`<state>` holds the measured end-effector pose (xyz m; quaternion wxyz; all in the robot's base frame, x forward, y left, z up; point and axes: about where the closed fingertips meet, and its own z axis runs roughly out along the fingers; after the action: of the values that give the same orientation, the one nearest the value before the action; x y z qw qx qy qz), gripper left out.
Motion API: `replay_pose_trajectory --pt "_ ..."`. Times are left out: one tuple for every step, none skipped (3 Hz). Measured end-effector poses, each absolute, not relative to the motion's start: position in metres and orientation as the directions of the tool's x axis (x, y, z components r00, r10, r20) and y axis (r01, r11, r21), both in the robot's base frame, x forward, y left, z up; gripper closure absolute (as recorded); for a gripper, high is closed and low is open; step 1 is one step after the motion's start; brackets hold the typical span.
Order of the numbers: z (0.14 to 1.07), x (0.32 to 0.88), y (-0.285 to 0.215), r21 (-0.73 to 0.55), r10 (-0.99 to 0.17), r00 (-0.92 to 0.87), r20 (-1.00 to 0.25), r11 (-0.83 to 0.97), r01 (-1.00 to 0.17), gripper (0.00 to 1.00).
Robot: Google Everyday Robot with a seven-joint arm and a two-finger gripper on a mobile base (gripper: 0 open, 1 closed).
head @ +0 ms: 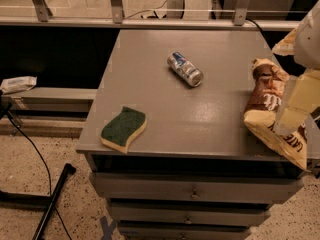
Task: Pick redbull can
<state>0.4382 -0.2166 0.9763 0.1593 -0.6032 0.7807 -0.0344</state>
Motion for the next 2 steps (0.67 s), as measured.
replay_pose_trajectory --pt "0.977 0.438 -0.216 -0.248 -0.952 -0.221 -0.211 0.271 -0.930 0.00" --pt "0.967 0.480 -0.196 -0.236 -0.948 -0.216 -0.233 0.271 -0.933 0.00"
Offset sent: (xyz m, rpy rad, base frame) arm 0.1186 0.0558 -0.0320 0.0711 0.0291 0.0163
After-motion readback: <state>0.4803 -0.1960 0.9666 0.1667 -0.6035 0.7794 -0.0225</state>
